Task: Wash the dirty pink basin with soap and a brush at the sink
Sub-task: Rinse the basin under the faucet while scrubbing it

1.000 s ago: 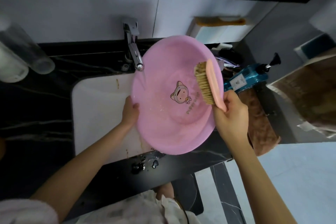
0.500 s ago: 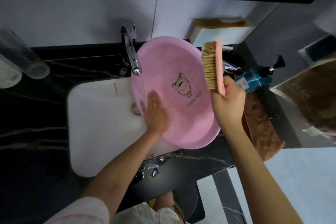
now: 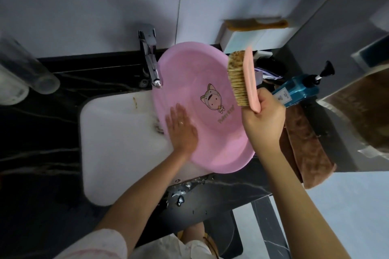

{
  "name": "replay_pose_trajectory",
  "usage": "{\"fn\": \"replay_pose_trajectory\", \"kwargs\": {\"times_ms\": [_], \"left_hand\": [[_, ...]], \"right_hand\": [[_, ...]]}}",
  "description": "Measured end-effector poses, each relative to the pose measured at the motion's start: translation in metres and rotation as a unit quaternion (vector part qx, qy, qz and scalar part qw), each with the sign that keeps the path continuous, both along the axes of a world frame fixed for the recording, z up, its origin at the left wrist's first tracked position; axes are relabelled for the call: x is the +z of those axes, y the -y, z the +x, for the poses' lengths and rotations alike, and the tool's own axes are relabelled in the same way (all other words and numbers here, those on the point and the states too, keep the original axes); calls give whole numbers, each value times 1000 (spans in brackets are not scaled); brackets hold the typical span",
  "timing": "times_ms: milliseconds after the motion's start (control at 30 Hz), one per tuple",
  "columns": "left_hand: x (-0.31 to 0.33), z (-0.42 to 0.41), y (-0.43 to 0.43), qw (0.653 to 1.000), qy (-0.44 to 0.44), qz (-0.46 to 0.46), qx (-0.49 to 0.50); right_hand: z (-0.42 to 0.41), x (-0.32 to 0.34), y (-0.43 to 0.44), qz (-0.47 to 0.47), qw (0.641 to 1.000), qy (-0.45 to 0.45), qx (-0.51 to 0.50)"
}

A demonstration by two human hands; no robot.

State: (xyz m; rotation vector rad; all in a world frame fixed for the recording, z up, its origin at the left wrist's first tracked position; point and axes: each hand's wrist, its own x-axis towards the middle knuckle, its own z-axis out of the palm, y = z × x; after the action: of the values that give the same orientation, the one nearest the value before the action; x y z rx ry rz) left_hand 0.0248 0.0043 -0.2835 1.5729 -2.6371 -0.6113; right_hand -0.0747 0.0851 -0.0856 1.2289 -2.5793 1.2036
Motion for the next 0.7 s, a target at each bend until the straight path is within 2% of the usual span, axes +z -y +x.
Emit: {"fn": "replay_pose_trajectory", "kwargs": {"times_ms": [67,133,200,267,333,400,467,533,567,633,700], "left_hand": [[9,-20,-36,993,-17,118,4],[19,-33,-54,971,-20,236,-41],[21,-24,-56,957,-11,270,-102],[11,2,-40,960,1,216,-181],[-8,33,-8,969,-3,82,-235],[-19,55,33,974,-42,-35,-222],[-22,68,62,972,-30,-98,-211],[-21,70,66,980,-46,-116,-153],[-17,69,60,989,-72,-93,-91],[-8,62,41,986,-151,7,62],[-1,55,38,936,-249,174,179]], "right_hand": [[-1,-1,0,5,1000,-8,-4],[-1,-1,1,5,1000,-18,-6],[-1,-1,1,3,1000,-21,-7],[-2,-1,1,4,1000,-21,-9],[-3,-2,0,10,1000,-25,-11],[-3,-2,-2,12,999,-32,-7],[-3,-2,-3,17,999,-38,-5],[-5,-2,-5,20,999,-26,-4],[-5,-1,-5,16,1000,-10,-2],[-6,3,-4,-10,999,38,4],[-6,6,1,-41,995,87,8]]}}
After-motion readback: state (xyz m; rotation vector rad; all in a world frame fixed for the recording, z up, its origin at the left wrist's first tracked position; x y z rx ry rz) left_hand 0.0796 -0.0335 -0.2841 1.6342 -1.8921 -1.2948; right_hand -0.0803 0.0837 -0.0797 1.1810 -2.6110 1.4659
